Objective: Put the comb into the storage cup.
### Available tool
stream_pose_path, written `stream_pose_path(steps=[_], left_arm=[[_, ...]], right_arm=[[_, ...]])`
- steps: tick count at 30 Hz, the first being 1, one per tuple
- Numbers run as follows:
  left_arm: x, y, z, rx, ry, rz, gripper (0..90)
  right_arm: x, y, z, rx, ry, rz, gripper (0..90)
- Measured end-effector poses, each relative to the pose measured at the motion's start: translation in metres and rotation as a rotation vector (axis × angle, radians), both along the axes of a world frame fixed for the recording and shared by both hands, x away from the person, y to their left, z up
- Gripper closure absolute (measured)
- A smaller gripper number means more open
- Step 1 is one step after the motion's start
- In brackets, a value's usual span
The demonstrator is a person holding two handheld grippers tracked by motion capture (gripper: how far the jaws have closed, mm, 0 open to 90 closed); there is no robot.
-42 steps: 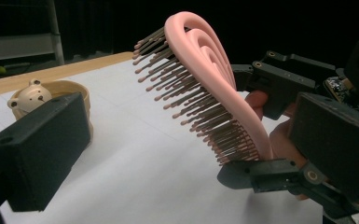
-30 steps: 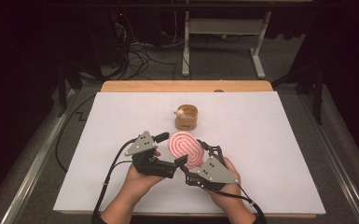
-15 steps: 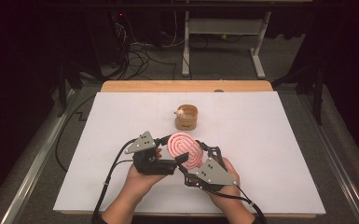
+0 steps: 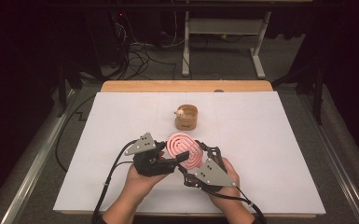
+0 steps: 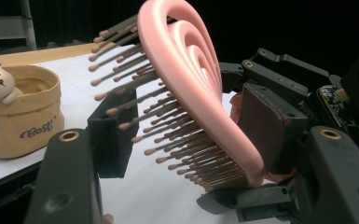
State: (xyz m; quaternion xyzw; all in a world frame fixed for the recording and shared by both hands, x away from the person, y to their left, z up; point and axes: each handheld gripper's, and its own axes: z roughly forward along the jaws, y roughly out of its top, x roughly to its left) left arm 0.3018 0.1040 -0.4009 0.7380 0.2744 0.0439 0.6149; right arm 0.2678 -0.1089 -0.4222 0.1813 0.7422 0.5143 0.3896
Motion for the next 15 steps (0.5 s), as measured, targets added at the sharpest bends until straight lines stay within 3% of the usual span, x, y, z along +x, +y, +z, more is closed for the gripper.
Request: stream_pose_path(steps=[5,15], left_arm=[[-0.0009,-0.0029,-0.0009,-0.002,0.015,-0.012,45.9],[-0.0027,-0.0042,-0.0006,-0.008,0.018,0.018,49.8]], right_arm=[[-0.0003,0.0002,0.0002,-0.001,-0.004,-0.001,20.2],[-0.0003,0.0014,-0.0006,-0.019,-0.023,-0.01,20.2]])
